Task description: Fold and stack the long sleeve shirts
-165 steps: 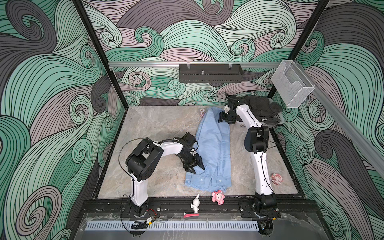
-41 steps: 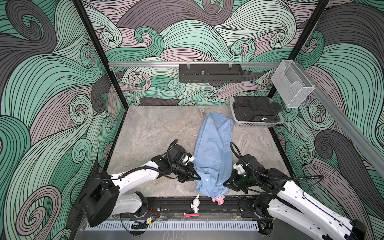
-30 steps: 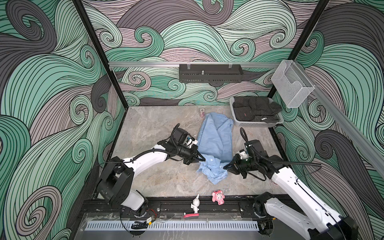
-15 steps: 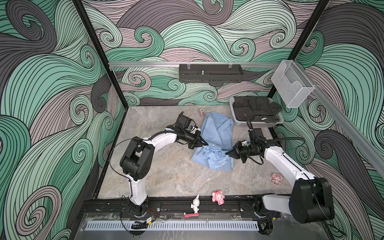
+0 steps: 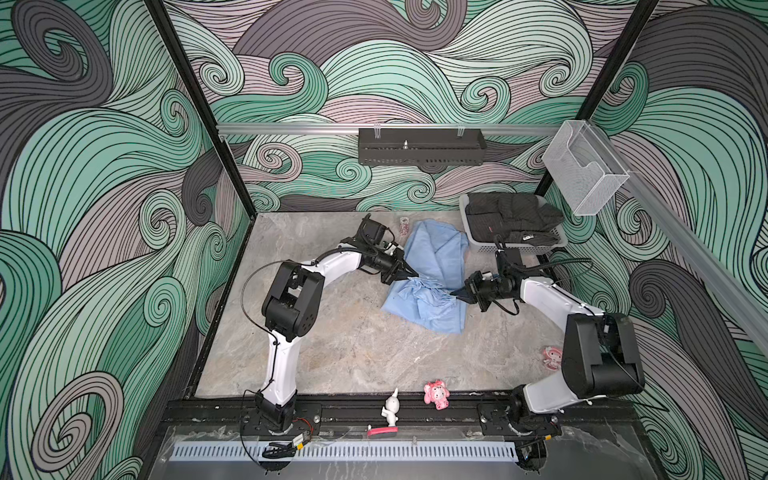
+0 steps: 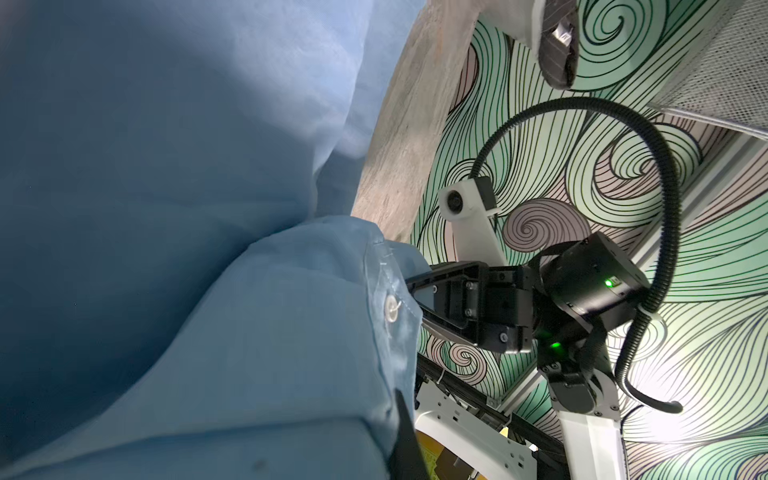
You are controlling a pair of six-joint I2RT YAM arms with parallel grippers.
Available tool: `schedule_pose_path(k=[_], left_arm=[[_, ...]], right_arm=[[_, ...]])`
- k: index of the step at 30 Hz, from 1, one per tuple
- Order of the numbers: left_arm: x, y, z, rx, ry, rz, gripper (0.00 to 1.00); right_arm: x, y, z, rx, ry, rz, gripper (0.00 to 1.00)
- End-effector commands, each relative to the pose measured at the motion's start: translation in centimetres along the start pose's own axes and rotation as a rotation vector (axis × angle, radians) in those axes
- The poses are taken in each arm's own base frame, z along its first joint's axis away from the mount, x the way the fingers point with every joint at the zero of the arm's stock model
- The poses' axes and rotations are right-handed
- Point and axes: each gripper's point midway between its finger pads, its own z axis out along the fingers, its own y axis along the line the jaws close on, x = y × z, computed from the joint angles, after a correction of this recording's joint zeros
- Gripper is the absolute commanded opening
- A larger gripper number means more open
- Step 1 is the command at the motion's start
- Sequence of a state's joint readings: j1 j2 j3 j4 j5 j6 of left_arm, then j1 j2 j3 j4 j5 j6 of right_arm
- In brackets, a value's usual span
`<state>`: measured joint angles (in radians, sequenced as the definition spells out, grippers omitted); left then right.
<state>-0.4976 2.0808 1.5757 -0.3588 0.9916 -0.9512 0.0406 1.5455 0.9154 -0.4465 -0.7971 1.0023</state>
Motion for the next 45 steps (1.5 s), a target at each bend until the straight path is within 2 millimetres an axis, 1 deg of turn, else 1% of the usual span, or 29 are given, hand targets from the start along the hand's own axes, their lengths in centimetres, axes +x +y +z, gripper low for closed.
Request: schedule_pose_path(k=[1, 16, 21, 24, 28, 29, 31, 34, 37, 38, 40, 41, 42, 44, 45], left_arm=[[-0.9, -0.4, -0.2, -0.002, 0.003, 0.003, 0.00], [-6.1, 1.2, 1.5, -0.040, -0.020, -0.043, 0.00], [-7.5, 1.6, 2.0, -0.044, -0.024, -0.055, 0.00], [-8.3, 2.4, 2.4, -0.050, -0.025, -0.073, 0.00], [-9.4, 3.7, 2.7, -0.066, -0.036, -0.103, 0.12], [-9.8, 3.8, 2.6, -0.063, -0.040, -0.109, 0.16], [-10.6, 3.9, 2.3, -0.055, -0.059, -0.118, 0.27], [-11.6, 2.4, 0.9, -0.023, -0.104, -0.091, 0.38], [-12.3, -0.3, -1.0, 0.009, -0.152, -0.029, 0.52], [-12.3, -1.5, -1.8, 0.021, -0.165, -0.001, 0.56], [-12.2, -3.6, -3.2, 0.038, -0.190, 0.051, 0.60], [-12.1, -4.8, -3.9, 0.050, -0.204, 0.075, 0.61], [-11.9, -5.6, -4.4, 0.058, -0.214, 0.090, 0.62], [-11.4, -6.9, -5.2, 0.066, -0.223, 0.107, 0.65], [-11.2, -7.1, -5.6, 0.069, -0.223, 0.109, 0.67]], right_arm=[[-1.2, 1.5, -0.4, -0.028, -0.022, -0.031, 0.00], [-5.8, 2.2, 1.4, -0.018, -0.039, -0.007, 0.00], [-7.3, 2.2, 2.4, -0.008, -0.042, 0.003, 0.00], [-8.2, 1.8, 3.1, 0.002, -0.043, 0.017, 0.00], [-9.1, 1.1, 4.0, 0.023, -0.038, 0.032, 0.00], [-9.3, 1.0, 4.2, 0.026, -0.037, 0.033, 0.02], [-9.8, 1.1, 4.4, 0.034, -0.048, 0.013, 0.11], [-10.3, 1.6, 3.8, 0.061, -0.078, -0.037, 0.21], [-10.4, 2.9, 2.5, 0.086, -0.104, -0.118, 0.34], [-10.4, 3.4, 1.9, 0.093, -0.118, -0.146, 0.37], [-10.3, 4.4, 0.7, 0.110, -0.152, -0.200, 0.43], [-10.2, 4.7, 0.1, 0.120, -0.164, -0.226, 0.47], [-10.0, 5.2, -0.7, 0.127, -0.180, -0.252, 0.50], [-9.6, 5.6, -1.8, 0.152, -0.205, -0.286, 0.56], [-9.4, 5.8, -2.4, 0.159, -0.217, -0.302, 0.59]])
